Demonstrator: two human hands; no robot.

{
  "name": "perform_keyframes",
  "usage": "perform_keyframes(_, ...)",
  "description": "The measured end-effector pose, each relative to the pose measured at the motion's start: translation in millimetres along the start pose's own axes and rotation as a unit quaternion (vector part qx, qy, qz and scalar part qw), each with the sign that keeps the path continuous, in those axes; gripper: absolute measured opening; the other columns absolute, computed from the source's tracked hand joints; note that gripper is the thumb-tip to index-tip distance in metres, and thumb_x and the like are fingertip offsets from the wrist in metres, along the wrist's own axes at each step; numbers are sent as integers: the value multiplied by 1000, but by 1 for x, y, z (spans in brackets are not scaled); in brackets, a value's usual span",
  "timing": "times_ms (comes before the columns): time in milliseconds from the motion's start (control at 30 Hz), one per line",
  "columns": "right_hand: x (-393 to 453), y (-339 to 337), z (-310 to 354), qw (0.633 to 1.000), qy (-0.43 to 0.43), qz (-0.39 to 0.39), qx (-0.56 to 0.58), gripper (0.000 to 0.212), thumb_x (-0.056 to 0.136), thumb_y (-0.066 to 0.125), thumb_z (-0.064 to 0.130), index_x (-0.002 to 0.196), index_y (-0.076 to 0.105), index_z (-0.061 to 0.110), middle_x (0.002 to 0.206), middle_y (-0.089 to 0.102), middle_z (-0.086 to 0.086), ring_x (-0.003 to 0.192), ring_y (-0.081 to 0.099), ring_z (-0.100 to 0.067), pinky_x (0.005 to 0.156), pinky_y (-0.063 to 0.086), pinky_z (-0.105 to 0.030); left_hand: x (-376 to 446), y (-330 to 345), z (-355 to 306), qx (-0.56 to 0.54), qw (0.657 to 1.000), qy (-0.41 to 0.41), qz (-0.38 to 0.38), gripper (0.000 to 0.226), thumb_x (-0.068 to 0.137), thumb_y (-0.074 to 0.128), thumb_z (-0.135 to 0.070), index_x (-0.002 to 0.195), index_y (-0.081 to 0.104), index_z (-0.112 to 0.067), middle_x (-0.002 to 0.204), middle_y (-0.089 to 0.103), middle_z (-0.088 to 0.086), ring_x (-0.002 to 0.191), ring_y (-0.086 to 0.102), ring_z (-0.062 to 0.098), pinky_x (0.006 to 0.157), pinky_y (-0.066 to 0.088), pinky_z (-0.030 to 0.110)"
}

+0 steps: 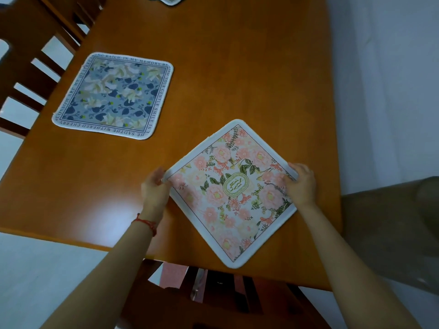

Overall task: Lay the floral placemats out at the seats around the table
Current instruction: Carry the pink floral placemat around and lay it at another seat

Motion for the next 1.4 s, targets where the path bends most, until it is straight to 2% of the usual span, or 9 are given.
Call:
perform_keyframes(333,-11,-1,-3,997,53,-26,49,41,84,61,11,124,53,6,120,56,-11,111,51,-27,97,43,-45,24,-1,-12,3,1000,20,20,48,85,57,2,131,48,-7,133,52,13,123,47,28,102,39,39)
perform_keyframes(533,10,-2,9,996,41,-16,75,41,84,62,12,124,53,6,119,58,-10,106,53,-21,91,44,-34,-18,-2,15,-33,999,-15,-28,44,85,57,-1,128,49,-4,131,53,12,121,49,29,99,41,40)
perform_keyframes(667,17,3,16,994,52,-8,95,40,85,61,12,124,53,7,119,59,-10,99,52,-13,86,44,-28,-42,10,31,-58,997,-38,-14,41,85,55,1,125,52,-6,125,57,13,117,52,30,100,43,46)
perform_keyframes(800,7,3,19,990,72,-2,125,43,85,61,10,126,51,7,118,59,-11,97,53,-15,82,46,-27,-43,12,36,-67,997,-36,10,44,83,58,2,125,51,-10,126,56,8,119,50,27,100,43,50)
perform_keyframes(867,-2,1,16,988,78,-7,132,43,85,61,8,126,50,5,118,58,-12,97,53,-15,80,44,-25,-37,10,31,-68,997,-24,21,45,82,57,4,125,52,-10,124,57,7,118,51,26,99,43,47)
perform_keyframes(1000,-23,-2,7,986,85,-11,141,43,84,61,7,126,50,5,118,58,-13,98,54,-17,78,43,-23,-24,12,8,-85,995,-2,53,45,84,52,9,127,49,-6,114,54,0,107,51,17,87,43,31)
perform_keyframes(1100,-40,0,2,984,98,-20,147,43,85,60,6,126,50,5,117,58,-13,100,55,-21,80,45,-25,-10,14,-4,-61,995,23,80,47,84,52,8,129,47,-4,116,53,1,107,50,16,88,42,30)
perform_keyframes(1233,-59,0,-1,982,116,-21,148,42,84,60,5,125,51,3,117,58,-13,97,53,-17,74,44,-17,13,16,-11,-15,994,37,105,48,83,53,7,130,46,-2,124,53,5,111,51,20,89,42,29)
perform_keyframes(1400,-79,-3,-2,981,127,-10,146,43,84,62,5,125,50,1,118,56,-16,98,53,-17,79,44,-26,34,29,-22,30,990,62,122,50,82,54,9,130,46,0,133,52,14,117,51,25,94,41,31)
Point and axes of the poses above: each hand's wrist, its own x-axis towards the middle knuckle, its own y-axis out of the palm, z = x × y, the point moved 1 cm from there along x, towards the middle knuckle
